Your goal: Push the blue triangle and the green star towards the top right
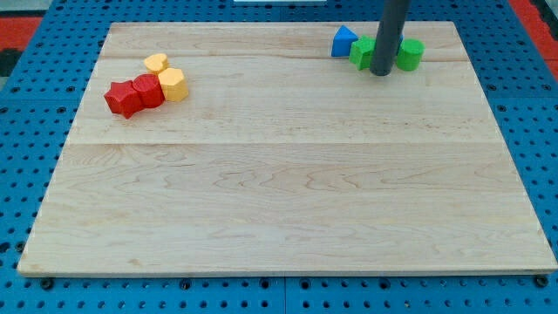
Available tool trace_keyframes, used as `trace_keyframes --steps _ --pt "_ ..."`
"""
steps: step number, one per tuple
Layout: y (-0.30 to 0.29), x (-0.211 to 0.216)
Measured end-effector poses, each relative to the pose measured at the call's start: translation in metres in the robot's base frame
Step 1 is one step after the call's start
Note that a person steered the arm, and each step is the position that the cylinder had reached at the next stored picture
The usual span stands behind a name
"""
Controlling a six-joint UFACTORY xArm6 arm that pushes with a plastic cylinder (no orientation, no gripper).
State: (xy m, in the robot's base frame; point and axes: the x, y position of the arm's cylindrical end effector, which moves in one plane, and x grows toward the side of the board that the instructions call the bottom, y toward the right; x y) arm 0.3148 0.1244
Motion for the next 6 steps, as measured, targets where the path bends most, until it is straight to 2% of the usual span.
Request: trace_keyframes --steps 1,2,3,4,5,6 --pt "-0.081 -0.017" --pt "-0.088 -0.068" --pt "-0.058 -0.089" --pt "-0.022 -0.088" --pt "-0.025 -0.088" --pt "-0.064 -0.088"
